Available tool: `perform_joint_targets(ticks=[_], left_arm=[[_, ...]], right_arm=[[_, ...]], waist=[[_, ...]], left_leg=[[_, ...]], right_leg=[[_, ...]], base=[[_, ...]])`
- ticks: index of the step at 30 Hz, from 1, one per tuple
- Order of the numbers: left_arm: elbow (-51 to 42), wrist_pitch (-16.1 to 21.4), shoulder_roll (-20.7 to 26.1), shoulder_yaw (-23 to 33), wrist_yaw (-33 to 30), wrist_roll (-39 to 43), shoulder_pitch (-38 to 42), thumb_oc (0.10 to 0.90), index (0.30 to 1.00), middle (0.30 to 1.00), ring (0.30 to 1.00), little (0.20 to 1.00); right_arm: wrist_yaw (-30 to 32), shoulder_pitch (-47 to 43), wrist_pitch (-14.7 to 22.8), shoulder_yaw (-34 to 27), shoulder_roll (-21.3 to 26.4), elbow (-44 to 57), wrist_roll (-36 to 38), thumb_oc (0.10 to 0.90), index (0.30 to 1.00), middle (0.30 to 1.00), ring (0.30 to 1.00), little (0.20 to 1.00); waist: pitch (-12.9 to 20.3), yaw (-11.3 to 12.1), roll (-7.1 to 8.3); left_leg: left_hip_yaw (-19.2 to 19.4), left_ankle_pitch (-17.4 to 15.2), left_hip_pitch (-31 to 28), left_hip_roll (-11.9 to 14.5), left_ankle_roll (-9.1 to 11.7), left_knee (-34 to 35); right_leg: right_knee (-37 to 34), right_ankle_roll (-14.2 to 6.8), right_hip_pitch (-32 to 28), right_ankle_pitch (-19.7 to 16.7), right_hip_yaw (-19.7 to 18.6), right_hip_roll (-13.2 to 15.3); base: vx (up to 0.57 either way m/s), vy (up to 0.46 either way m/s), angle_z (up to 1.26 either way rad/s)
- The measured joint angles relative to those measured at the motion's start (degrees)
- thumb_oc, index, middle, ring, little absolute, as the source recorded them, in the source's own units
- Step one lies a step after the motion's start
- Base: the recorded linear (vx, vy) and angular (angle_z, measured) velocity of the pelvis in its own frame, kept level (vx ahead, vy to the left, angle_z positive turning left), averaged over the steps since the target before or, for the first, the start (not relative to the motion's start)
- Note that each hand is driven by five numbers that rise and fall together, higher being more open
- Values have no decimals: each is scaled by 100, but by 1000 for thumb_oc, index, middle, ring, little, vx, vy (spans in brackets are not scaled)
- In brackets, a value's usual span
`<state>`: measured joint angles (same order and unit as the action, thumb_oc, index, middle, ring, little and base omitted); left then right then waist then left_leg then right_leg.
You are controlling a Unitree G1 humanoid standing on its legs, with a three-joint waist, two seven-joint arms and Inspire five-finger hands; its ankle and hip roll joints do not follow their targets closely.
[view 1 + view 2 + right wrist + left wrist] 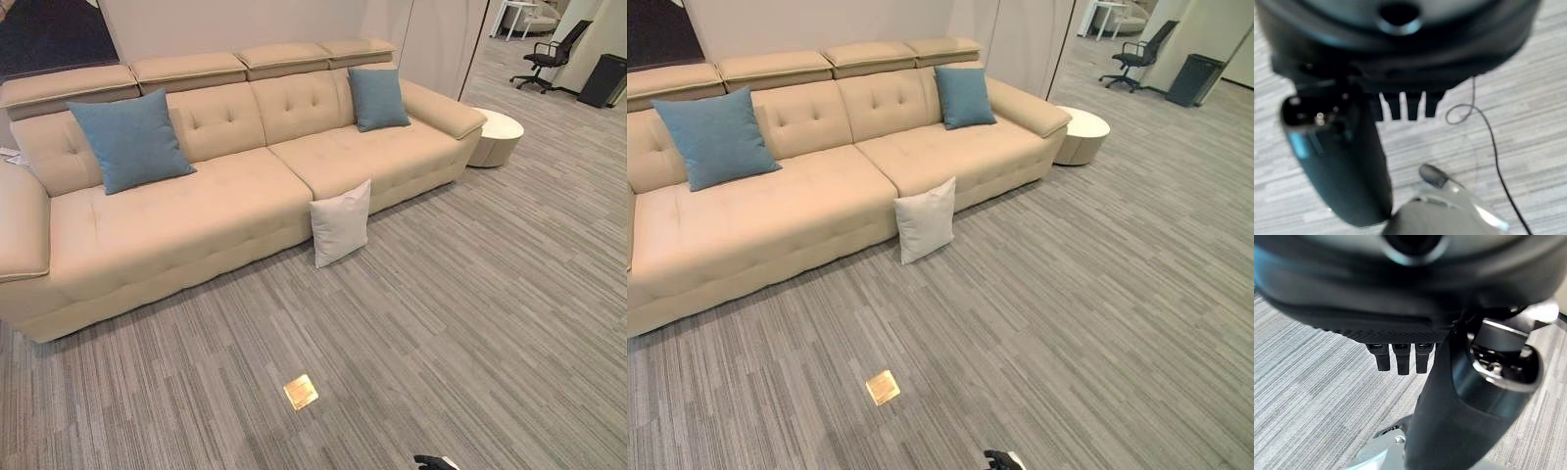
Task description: Pick up all the scattered cushions and arrange them neatly on the sofa.
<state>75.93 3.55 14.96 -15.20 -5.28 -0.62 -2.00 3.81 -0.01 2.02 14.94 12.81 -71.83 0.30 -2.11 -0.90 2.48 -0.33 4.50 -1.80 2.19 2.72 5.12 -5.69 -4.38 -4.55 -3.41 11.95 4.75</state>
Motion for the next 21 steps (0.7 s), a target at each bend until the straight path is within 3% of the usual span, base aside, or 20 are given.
perform_joint_targets(ticks=[21], left_arm=[[44,-1,-50,-30,-1,-3,-1,800,900,900,900,900]], right_arm=[[-5,36,-4,-75,6,-3,-2,800,900,900,900,900]], waist=[[48,-8,-80]], left_leg=[[3,2,2,34,8,3]], right_leg=[[0,30,3,18,2,-31]], base=[[5,-1,0]])
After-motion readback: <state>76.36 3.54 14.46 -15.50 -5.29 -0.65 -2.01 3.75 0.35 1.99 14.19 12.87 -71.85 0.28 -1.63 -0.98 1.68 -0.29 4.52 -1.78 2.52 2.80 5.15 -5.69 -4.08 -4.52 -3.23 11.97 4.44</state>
